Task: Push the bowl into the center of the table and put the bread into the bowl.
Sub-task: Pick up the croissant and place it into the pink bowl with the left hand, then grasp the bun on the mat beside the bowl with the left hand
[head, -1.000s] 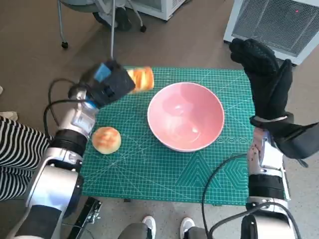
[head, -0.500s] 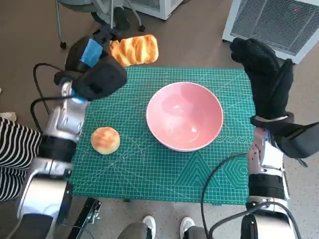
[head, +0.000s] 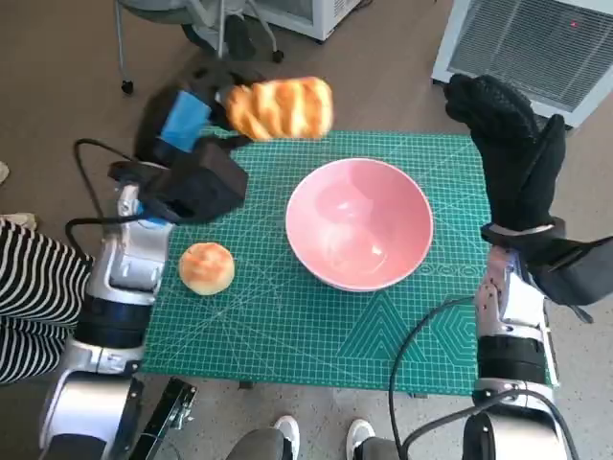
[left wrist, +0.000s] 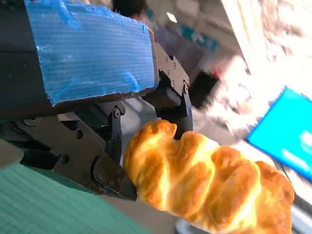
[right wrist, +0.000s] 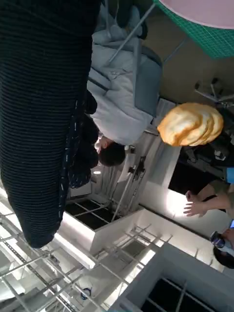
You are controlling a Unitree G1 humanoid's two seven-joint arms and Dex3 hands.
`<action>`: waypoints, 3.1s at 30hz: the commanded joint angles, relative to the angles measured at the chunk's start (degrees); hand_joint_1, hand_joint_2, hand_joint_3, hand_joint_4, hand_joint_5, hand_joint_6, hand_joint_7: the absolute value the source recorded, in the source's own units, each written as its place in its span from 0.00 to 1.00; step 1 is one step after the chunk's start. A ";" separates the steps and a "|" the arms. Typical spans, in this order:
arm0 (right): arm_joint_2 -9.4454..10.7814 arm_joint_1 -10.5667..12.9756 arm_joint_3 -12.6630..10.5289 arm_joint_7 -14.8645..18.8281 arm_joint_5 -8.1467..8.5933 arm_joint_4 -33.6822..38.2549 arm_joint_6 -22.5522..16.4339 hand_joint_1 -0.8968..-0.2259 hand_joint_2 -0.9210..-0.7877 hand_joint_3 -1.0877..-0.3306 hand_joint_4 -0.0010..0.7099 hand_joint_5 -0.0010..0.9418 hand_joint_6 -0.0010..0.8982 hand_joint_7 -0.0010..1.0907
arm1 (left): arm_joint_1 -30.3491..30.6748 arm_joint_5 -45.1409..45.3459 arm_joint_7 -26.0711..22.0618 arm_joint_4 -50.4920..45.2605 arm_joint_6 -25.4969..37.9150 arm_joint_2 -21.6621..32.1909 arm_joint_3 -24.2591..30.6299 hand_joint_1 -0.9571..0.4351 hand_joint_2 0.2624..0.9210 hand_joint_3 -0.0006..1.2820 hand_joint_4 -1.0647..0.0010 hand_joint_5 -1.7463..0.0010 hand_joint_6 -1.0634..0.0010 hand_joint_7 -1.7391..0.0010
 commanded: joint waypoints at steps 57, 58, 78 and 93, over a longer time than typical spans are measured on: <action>0.81 3.21 0.79 -1.30 -0.43 -3.98 1.95 0.25 0.00 0.56 0.24 0.00 0.05 0.47 | 6.14 -7.47 -23.78 -10.16 -6.78 3.48 -1.08 0.32 0.85 0.01 0.89 1.00 0.72 1.00; 0.85 3.27 0.86 -1.39 -0.47 -4.17 2.03 0.25 0.00 0.56 0.24 0.00 0.05 0.47 | 6.67 -8.37 -24.30 -11.72 -6.38 3.81 -0.19 0.33 0.86 0.02 0.89 1.00 0.72 1.00; 1.03 3.74 1.23 -1.22 -0.15 -5.53 2.79 0.27 0.00 0.56 0.24 0.00 0.06 0.47 | 17.01 -15.61 -31.29 -24.66 -3.25 20.23 16.28 0.35 0.80 0.00 0.84 0.99 0.67 0.99; 1.14 3.19 1.07 -0.69 0.18 -4.48 2.82 0.27 0.00 0.56 0.24 0.00 0.06 0.47 | 19.68 -16.15 -40.62 -24.60 3.93 25.56 12.79 0.55 0.65 0.00 0.90 1.00 0.70 1.00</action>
